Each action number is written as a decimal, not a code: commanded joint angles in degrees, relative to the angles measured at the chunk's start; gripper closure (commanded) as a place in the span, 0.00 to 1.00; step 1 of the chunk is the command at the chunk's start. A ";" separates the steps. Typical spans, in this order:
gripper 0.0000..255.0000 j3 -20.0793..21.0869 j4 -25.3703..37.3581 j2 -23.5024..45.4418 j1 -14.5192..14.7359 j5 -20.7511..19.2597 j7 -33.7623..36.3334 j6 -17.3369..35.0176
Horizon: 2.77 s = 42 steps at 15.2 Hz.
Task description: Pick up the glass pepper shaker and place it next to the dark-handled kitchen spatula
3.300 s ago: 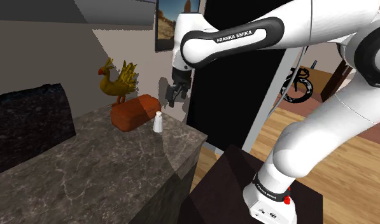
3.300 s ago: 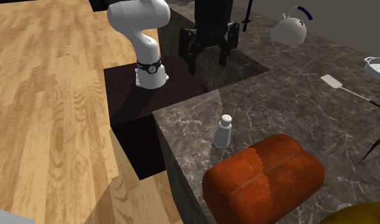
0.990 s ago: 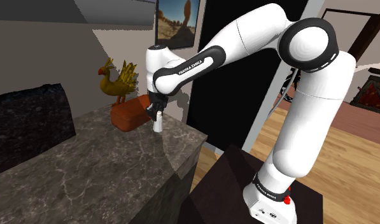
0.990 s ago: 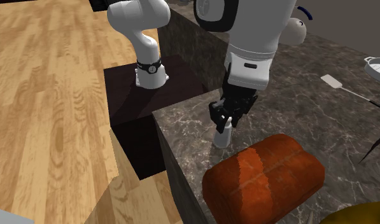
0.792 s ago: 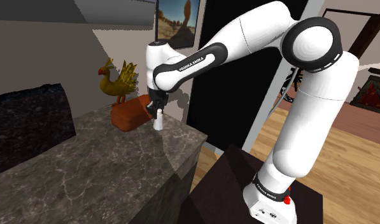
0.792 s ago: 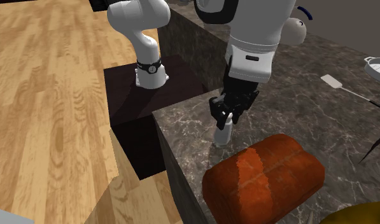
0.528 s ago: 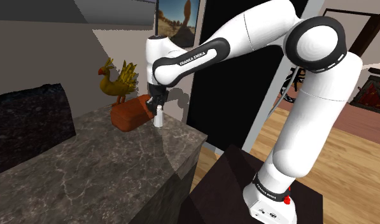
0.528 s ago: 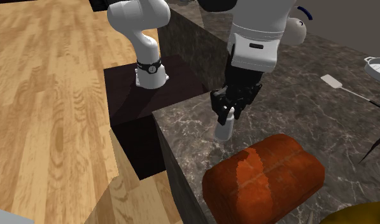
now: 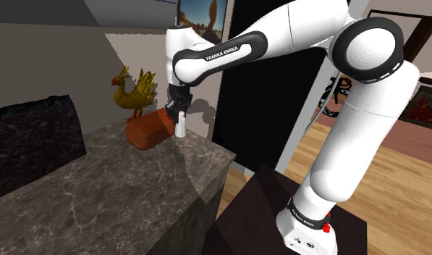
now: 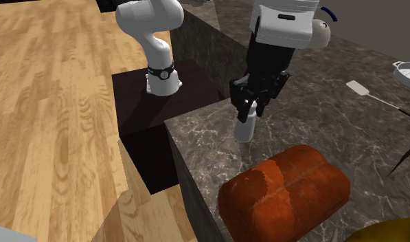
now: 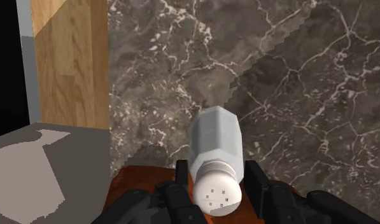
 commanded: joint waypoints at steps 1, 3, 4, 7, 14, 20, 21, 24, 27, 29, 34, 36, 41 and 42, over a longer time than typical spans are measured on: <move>1.00 -0.01 1.05 -0.58 -0.04 0.31 -0.40 -1.59; 1.00 0.01 2.08 -1.03 -0.05 0.55 -0.69 -3.03; 1.00 0.01 2.61 -1.24 -0.05 0.66 -0.82 -3.76; 1.00 0.03 4.29 -1.79 -0.05 0.96 -1.21 -5.94; 1.00 0.05 8.69 -2.65 -0.04 1.47 -2.01 -11.12; 1.00 0.72 11.21 -2.96 0.64 1.62 -1.06 -14.07; 1.00 1.37 10.85 -2.98 1.29 1.57 0.29 -13.90; 1.00 3.34 10.17 -2.72 3.29 1.36 4.40 -13.48; 1.00 5.31 10.11 -1.92 5.36 0.97 8.61 -13.20; 1.00 6.62 10.41 -1.08 6.77 0.59 11.47 -13.10; 1.00 9.76 12.38 2.08 10.52 -0.88 18.77 -13.17; 1.00 10.89 13.66 3.76 12.17 -1.69 21.73 -13.36; 1.00 13.29 18.19 9.00 16.77 -4.29 29.07 -14.34; 1.00 13.68 19.33 10.22 17.79 -4.89 30.50 -14.63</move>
